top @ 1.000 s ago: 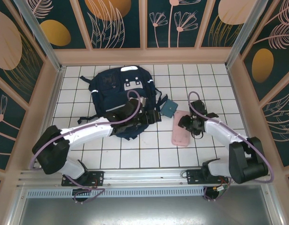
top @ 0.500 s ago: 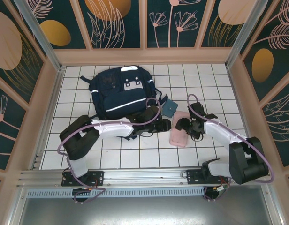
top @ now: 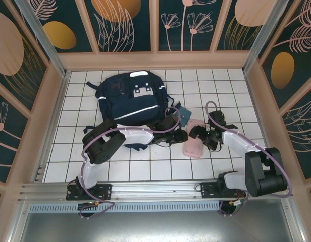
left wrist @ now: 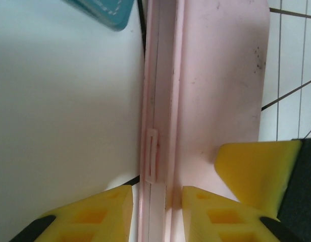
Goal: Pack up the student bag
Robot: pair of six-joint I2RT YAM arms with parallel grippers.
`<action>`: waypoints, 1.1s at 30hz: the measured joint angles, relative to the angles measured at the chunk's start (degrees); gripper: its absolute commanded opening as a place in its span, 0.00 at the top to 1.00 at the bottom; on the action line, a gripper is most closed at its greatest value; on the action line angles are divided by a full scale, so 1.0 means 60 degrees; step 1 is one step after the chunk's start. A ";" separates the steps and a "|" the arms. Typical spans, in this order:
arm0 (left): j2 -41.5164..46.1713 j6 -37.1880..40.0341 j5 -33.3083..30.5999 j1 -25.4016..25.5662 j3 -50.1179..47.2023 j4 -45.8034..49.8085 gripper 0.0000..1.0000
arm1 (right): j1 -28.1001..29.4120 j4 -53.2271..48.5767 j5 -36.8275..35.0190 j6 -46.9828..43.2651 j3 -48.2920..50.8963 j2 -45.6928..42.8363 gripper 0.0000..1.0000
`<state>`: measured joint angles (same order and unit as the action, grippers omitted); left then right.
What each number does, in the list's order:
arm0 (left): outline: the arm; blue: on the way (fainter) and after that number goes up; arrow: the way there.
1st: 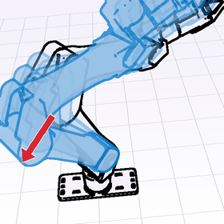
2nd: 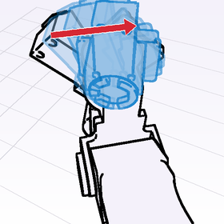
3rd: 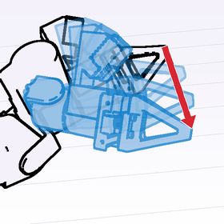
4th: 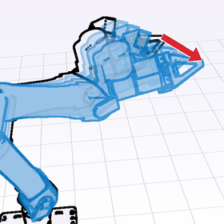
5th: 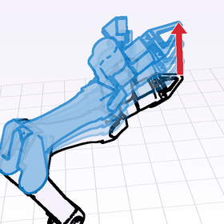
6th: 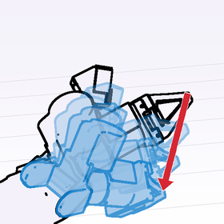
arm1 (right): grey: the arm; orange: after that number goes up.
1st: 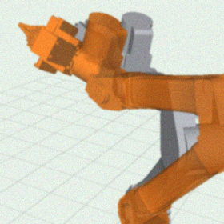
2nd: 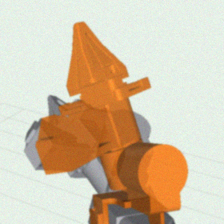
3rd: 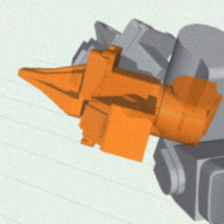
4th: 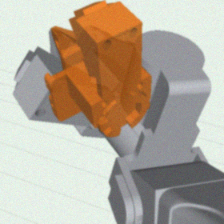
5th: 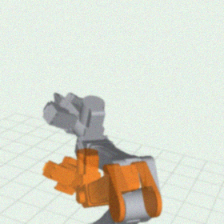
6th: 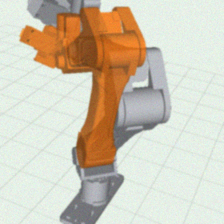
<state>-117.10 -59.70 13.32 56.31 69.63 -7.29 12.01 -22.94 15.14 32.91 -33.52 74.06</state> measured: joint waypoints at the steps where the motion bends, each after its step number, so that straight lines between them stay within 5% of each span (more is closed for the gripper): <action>1: -0.0044 0.0000 0.0011 0.0000 0.0062 0.0000 0.73 | -0.0033 0.0025 0.0066 -0.0007 0.0029 -0.0025 0.08; 10: -0.0098 -0.0106 0.0058 0.0000 0.0120 -0.0113 0.83 | -0.0153 0.0164 0.0452 -0.0288 0.0109 -0.0029 0.10; 24: 0.0109 -0.0178 -0.0474 -0.0244 -0.0288 -0.0324 0.84 | -0.0160 0.0579 0.2539 -0.0197 0.0251 -0.1151 0.15; 33: 0.0051 -0.0178 -0.0339 -0.0025 -0.0586 -0.0109 0.84 | -0.0025 0.0892 0.3118 0.0153 0.0175 -0.1395 0.28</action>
<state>-116.79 -60.77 11.29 56.16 66.11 -7.94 11.86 -17.58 33.85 33.82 -32.47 65.69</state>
